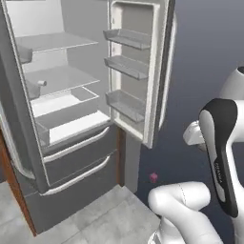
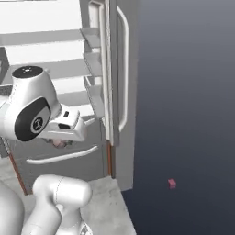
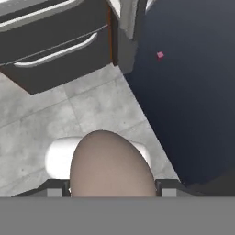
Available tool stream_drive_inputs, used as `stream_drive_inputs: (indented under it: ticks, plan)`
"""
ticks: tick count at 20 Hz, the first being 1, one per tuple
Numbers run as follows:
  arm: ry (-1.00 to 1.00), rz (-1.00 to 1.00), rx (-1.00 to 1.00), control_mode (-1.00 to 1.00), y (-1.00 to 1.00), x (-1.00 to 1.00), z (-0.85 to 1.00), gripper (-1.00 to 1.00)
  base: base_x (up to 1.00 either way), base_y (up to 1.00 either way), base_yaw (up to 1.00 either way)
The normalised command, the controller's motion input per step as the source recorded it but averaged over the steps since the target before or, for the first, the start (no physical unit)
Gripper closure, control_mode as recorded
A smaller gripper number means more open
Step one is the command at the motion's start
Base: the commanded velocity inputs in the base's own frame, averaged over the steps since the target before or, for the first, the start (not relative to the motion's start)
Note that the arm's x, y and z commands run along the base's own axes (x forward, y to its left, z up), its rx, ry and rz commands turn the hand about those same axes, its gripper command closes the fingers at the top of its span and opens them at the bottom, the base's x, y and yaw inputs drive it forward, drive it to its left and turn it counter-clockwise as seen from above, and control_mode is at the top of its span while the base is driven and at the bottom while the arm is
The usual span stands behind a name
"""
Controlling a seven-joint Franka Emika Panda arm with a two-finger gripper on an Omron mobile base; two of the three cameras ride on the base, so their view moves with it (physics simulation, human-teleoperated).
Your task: Pick the egg and butter from the fridge and place them by the bowl for mixing.
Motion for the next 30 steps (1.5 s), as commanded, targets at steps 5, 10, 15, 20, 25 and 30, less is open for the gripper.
stream_drive_inputs:
  ticks: [5,10,15,20,25,30]
  plan:
    - [0.0,0.0,0.0,1.0,0.0,0.0,0.0,1.0,-0.71,0.08,-0.93]
    - [0.0,0.0,0.0,1.0,0.0,0.0,0.0,1.0,-0.67,0.1,-0.94]
    - [0.0,0.0,0.0,1.0,0.0,0.0,0.0,1.0,-0.69,0.11,-0.93]
    - [0.0,0.0,0.0,1.0,0.0,0.0,0.0,1.0,-0.82,0.13,-0.9]
    - [0.0,0.0,0.0,1.0,0.0,0.0,0.0,1.0,-0.83,0.13,-0.89]
    - [0.0,0.0,0.0,1.0,0.0,0.0,0.0,1.0,-0.74,0.09,-0.89]
